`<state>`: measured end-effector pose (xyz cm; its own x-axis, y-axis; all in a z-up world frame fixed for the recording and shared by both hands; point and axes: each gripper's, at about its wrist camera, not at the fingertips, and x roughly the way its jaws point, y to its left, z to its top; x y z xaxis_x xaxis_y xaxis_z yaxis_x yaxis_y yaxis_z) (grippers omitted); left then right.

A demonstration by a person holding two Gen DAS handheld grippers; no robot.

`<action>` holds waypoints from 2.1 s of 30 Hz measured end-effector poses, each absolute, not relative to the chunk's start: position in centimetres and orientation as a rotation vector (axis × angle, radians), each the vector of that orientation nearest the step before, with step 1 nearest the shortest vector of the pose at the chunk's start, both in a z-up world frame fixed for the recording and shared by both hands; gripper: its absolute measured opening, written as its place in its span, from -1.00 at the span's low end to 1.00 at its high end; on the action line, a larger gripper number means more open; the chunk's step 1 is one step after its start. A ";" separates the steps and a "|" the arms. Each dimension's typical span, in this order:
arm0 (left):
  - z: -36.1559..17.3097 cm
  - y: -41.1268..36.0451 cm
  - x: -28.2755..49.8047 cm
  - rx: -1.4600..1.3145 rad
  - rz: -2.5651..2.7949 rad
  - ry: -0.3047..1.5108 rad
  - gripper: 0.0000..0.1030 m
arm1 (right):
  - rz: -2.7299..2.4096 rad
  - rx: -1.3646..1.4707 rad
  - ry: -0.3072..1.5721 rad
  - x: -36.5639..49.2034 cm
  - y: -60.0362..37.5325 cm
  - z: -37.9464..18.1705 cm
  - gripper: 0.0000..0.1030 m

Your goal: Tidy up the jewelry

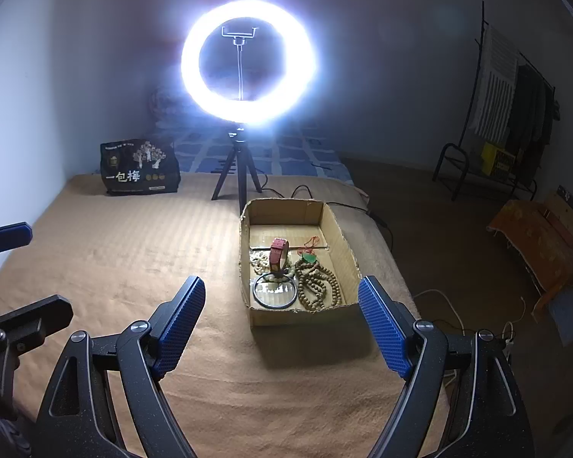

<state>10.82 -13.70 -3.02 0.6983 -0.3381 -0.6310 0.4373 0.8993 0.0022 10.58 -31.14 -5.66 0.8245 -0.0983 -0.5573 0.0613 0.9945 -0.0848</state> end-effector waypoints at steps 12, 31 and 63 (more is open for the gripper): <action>-3.0 -13.7 10.8 0.160 -0.432 0.669 0.98 | -0.086 -0.069 0.596 10.6 -31.2 -5.7 0.60; -3.0 -13.8 10.8 0.155 -0.433 0.667 0.98 | -0.086 -0.069 0.597 10.6 -31.1 -5.7 0.60; -2.8 -14.1 10.8 0.154 -0.434 0.666 0.98 | -0.082 -0.076 0.600 10.7 -31.3 -5.9 0.60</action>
<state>10.82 -14.09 -2.85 0.7007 -0.3397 -0.6274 0.4367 0.8996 0.0005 10.68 -31.29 -5.86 0.8225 -0.0988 -0.5601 0.0548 0.9940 -0.0949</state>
